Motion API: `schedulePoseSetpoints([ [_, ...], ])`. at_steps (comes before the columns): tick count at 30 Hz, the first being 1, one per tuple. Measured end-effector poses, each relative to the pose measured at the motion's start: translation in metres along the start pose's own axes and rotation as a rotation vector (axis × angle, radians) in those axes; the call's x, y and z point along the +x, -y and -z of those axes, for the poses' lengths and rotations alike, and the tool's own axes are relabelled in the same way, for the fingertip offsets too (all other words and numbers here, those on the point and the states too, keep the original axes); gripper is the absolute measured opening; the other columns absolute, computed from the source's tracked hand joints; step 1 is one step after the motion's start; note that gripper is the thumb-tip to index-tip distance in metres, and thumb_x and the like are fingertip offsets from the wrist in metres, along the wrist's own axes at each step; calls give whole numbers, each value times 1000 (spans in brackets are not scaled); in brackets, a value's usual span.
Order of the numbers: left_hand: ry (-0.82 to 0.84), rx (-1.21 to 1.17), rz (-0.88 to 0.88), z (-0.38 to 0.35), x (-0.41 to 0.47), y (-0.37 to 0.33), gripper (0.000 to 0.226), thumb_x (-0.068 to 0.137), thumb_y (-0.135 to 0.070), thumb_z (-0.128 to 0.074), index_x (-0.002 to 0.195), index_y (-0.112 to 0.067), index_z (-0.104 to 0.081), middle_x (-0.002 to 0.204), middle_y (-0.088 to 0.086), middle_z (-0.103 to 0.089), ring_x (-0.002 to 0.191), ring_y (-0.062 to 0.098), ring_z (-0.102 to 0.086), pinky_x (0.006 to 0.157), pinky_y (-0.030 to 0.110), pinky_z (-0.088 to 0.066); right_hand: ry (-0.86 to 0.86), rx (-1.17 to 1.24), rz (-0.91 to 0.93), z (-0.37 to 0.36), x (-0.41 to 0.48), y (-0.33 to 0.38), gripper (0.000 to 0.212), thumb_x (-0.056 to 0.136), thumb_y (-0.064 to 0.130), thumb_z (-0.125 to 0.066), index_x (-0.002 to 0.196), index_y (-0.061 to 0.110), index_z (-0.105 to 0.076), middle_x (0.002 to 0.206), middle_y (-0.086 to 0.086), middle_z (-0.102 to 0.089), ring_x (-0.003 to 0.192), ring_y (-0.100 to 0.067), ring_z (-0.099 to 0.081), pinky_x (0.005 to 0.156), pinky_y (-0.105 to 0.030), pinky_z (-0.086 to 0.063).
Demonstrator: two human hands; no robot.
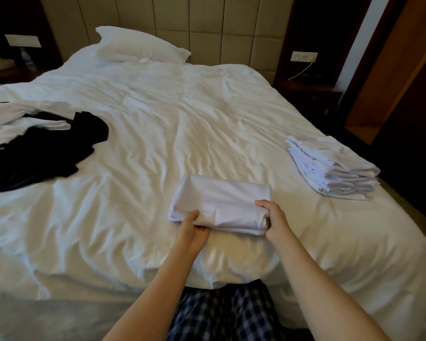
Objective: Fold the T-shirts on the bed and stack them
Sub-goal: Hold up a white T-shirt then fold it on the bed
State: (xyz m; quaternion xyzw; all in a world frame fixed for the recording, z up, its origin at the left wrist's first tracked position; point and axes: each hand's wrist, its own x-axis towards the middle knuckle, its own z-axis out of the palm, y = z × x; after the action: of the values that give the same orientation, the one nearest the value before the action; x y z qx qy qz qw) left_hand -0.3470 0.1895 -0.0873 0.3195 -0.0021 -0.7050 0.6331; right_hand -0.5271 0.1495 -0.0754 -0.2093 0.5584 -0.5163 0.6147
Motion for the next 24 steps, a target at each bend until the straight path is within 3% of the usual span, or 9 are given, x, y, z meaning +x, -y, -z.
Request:
schedulePoseSetpoints([
  [2, 10, 14, 12, -8, 4, 4, 45, 96, -4, -39, 141, -7, -37, 106, 14, -58, 93, 27, -56, 83, 39, -47, -10, 6, -24, 6, -3, 2, 21, 61, 13, -70, 79, 9, -59, 76, -9, -57, 71, -25, -55, 64, -29, -46],
  [5, 4, 39, 37, -19, 5, 15, 44, 94, -6, -43, 138, -7, -37, 105, 15, -57, 92, 28, -56, 76, 39, -48, -13, -49, -114, 19, -8, 5, 8, 75, 12, -65, 70, 11, -59, 69, -8, -55, 64, -24, -54, 50, -25, -48],
  [7, -2, 89, 71, -20, 3, 25, 44, 93, -7, -47, 136, -6, -39, 105, 16, -58, 92, 30, -57, 74, 40, -49, 36, -76, -167, 27, -8, 2, 34, 84, 11, -58, 50, 13, -61, 60, -8, -54, 60, -24, -52, 42, -23, -47],
  [9, -8, 144, 79, -16, 0, 31, 46, 91, -4, -49, 137, -5, -40, 102, 17, -58, 90, 31, -58, 70, 42, -50, 83, -94, -201, 30, -11, 0, 44, 85, 12, -58, 40, 14, -61, 60, -8, -52, 59, -23, -51, 45, -24, -47],
  [13, -53, 191, 35, -12, 3, 33, 57, 88, 3, -47, 142, -10, -34, 103, 18, -57, 85, 32, -59, 54, 39, -56, 162, -17, -209, 30, -17, 2, 16, 85, 16, -61, 72, 9, -65, 71, -11, -56, 67, -25, -55, 65, -34, -48],
  [15, -78, 192, 18, -11, 6, 33, 62, 86, 5, -47, 142, -14, -30, 109, 19, -54, 85, 33, -58, 50, 40, -54, 216, 31, -205, 28, -19, 3, 13, 87, 18, -58, 86, 6, -63, 80, -13, -60, 73, -26, -57, 68, -36, -50],
  [19, -30, 217, 5, -12, 3, 30, 63, 80, 8, -51, 139, -7, -34, 102, 20, -55, 82, 33, -58, 53, 39, -54, 201, 24, -198, 24, -21, 1, 14, 91, 14, -50, 80, 8, -57, 67, -8, -55, 59, -20, -55, 43, -24, -50],
  [22, 40, 254, 32, -14, 0, 25, 53, 76, 12, -49, 126, -6, -44, 103, 18, -54, 89, 32, -55, 62, 39, -52, 151, 22, -167, 26, -19, -2, 20, 90, 8, -51, 70, 9, -50, 43, -2, -50, 37, -14, -53, 37, -19, -44],
  [24, 57, 277, 15, -16, 4, 22, 57, 72, 15, -47, 124, -8, -43, 103, 17, -53, 91, 32, -54, 64, 39, -51, 135, 17, -125, 27, -19, -3, 17, 87, 4, -53, 71, 10, -50, 42, -2, -50, 35, -14, -53, 37, -18, -43],
])
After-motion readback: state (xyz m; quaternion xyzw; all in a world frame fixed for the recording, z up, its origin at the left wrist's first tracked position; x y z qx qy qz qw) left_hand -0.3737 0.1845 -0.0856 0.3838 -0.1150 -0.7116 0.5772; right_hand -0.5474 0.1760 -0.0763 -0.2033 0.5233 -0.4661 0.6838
